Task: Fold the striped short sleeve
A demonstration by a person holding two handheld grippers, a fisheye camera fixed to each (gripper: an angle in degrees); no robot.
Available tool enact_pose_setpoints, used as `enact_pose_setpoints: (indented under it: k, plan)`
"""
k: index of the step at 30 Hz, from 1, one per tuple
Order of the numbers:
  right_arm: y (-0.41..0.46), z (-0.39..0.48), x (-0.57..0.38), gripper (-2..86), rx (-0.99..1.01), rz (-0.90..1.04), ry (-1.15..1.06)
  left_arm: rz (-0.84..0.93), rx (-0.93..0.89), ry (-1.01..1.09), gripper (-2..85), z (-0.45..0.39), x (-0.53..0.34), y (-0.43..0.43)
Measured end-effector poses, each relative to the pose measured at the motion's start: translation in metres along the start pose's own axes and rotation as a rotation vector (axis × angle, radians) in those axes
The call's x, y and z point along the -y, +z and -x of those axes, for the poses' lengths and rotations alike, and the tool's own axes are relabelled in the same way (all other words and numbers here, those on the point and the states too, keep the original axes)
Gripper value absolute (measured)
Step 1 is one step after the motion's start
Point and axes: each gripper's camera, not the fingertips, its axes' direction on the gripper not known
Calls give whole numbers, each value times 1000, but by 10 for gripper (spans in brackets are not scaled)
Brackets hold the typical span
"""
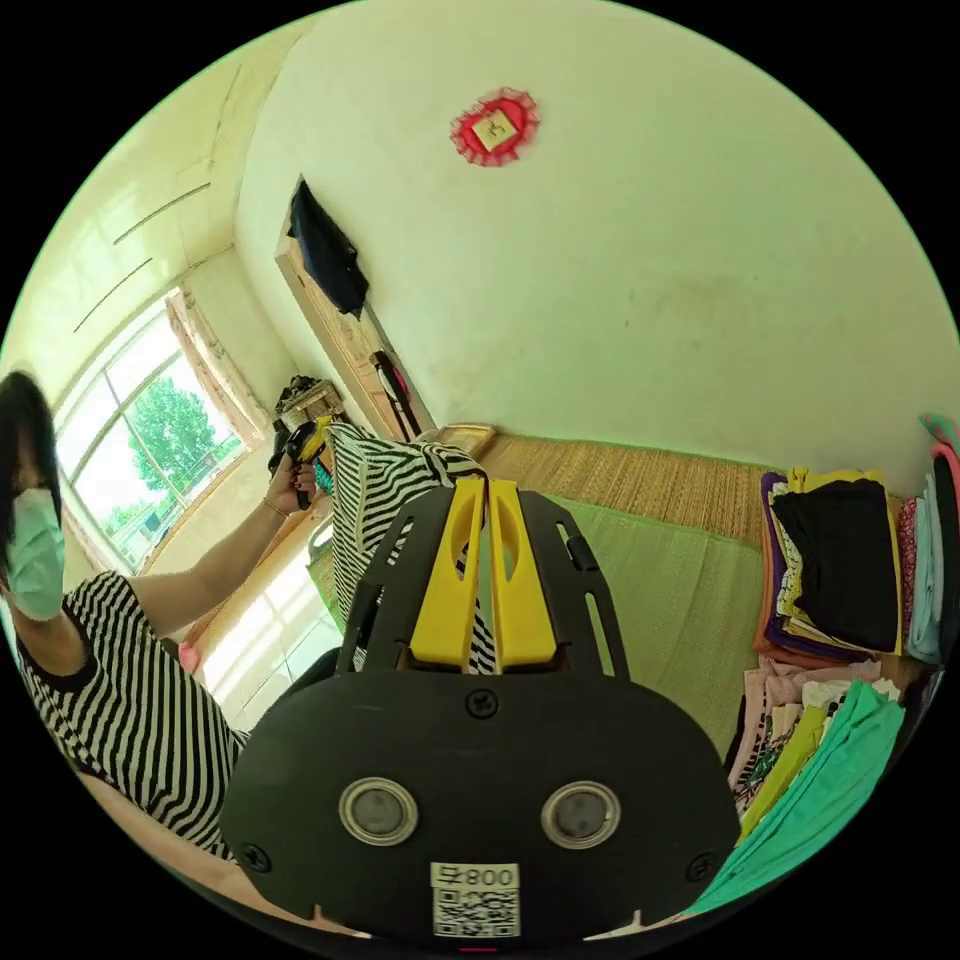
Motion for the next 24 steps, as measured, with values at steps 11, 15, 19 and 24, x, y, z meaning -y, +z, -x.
enact_pose_setpoints:
  k: [11, 15, 19, 24]
  plan:
    - [274, -154, -1, 25, -154, 360, 340, 234, 288, -374, 95, 242, -50, 109]
    - [340, -152, -45, 55, -160, 486, 345, 297, 372, -497, 95, 286, -109, 103]
    - [403, -121, -50, 72, -194, 555, 240, 255, 451, -549, 94, 301, -138, 95]
    - [470, -78, -23, 88, -280, 606, 71, 237, 534, -532, 92, 319, -132, 113]
